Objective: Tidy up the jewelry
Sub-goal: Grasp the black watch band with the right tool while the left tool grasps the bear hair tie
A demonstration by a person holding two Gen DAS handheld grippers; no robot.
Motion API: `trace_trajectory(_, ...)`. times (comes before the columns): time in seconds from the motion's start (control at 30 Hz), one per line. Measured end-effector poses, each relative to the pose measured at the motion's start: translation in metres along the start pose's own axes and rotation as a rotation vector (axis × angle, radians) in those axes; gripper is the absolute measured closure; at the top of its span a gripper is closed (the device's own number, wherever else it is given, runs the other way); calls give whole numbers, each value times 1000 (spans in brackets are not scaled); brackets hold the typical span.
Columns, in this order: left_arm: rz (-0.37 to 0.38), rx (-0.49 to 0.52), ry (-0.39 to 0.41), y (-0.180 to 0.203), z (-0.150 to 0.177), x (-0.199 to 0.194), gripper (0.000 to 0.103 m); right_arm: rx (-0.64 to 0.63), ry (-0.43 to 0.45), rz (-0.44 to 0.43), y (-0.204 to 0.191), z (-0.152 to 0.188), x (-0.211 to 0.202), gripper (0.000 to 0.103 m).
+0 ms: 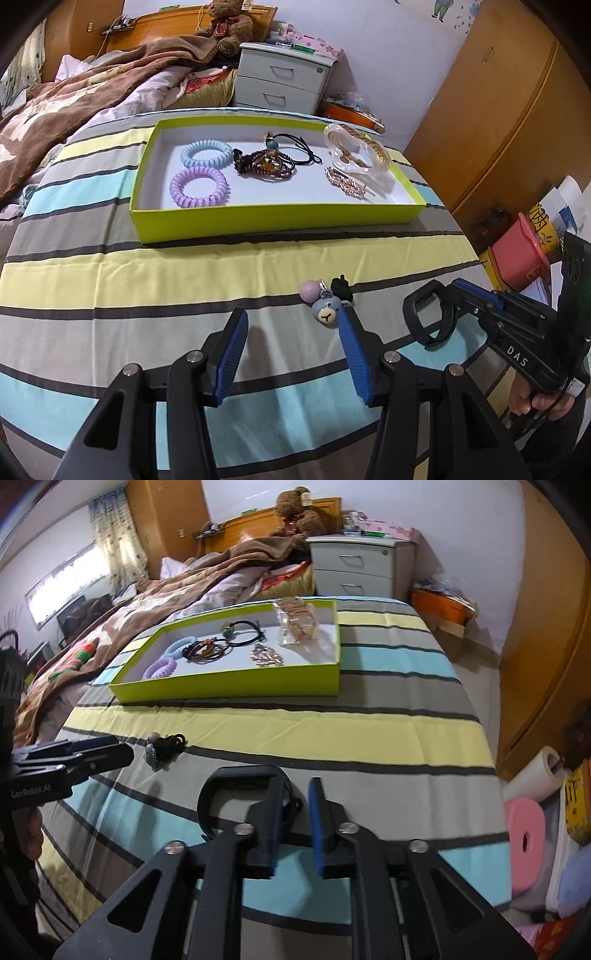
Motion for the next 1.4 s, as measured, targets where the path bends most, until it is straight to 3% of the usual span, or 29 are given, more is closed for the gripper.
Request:
trace_trajectory(0.1,4,4,-3,2,0,1,50,34,-13,-3,0,6,-3,67)
trace_trajectory(0.47,8,9,-15,4,0,8,49,80,-40,14,-7,11,6,67)
trace_trajectory(0.53,10,8,-16,5,0,9,49,76,-40,15,-10,10,7,81)
trace_trajectory(0.6,10,9,-18,5,0,10,49,65,-31,27,-11,10,6,87)
trace_trajectory(0.73,7,15,-22,7,0,11,49,45,-18,36,-10,10,4,93)
trace_trajectory(1.13,-10,69,-30,21,-8,18,47,75,34,40,9,4,-7,93)
trace_trajectory(1.4,-64,134,-44,37,-14,30,47,94,45,33,14,2,-6,93)
Point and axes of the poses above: each gripper's, at about its wrist camera, not at the fingertips, and x roughly the way its jaws point, y to its right, z to its underside, the point moved 2 cm from there along x, roughly the way its jaws point, and after that the axes turned 7 degrees about x, right-handed, at the moved point
